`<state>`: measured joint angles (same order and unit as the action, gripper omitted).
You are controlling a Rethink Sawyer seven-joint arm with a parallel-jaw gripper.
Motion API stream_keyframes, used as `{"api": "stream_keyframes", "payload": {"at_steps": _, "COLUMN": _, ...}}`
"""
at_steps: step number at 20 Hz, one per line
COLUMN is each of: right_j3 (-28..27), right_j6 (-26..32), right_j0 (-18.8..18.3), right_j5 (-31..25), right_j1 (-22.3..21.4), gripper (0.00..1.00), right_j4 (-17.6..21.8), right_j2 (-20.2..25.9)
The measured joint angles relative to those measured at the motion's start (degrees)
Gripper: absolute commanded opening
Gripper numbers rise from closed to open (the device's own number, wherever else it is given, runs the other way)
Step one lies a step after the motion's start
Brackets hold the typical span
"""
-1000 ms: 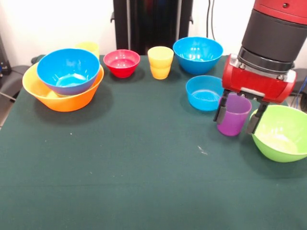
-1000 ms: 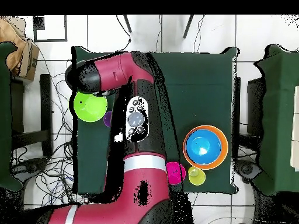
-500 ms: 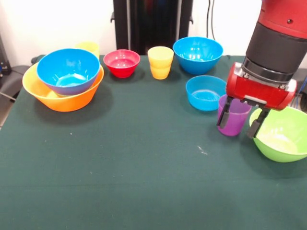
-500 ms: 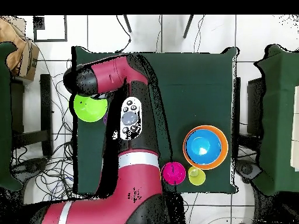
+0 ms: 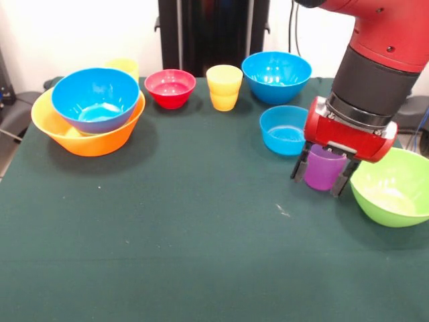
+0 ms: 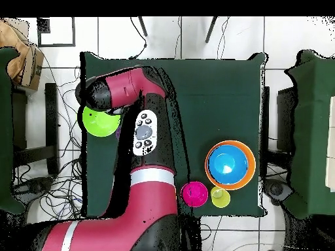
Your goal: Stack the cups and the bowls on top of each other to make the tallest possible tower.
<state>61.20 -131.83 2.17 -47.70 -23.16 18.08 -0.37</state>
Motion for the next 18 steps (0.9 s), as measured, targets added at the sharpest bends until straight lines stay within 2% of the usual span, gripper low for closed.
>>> {"api": "stream_keyframes", "payload": {"at_steps": 5, "right_j3": 0.0, "right_j6": 0.0, "right_j0": 0.6, "right_j5": 0.0, "right_j1": 0.1, "gripper": 1.00, "right_j4": -0.7, "right_j2": -0.8}}
{"api": "stream_keyframes", "payload": {"at_steps": 18, "right_j3": -1.1, "right_j6": 0.0, "right_j0": 2.5, "right_j5": 0.0, "right_j1": 0.2, "gripper": 1.00, "right_j4": -6.2, "right_j2": -3.0}}
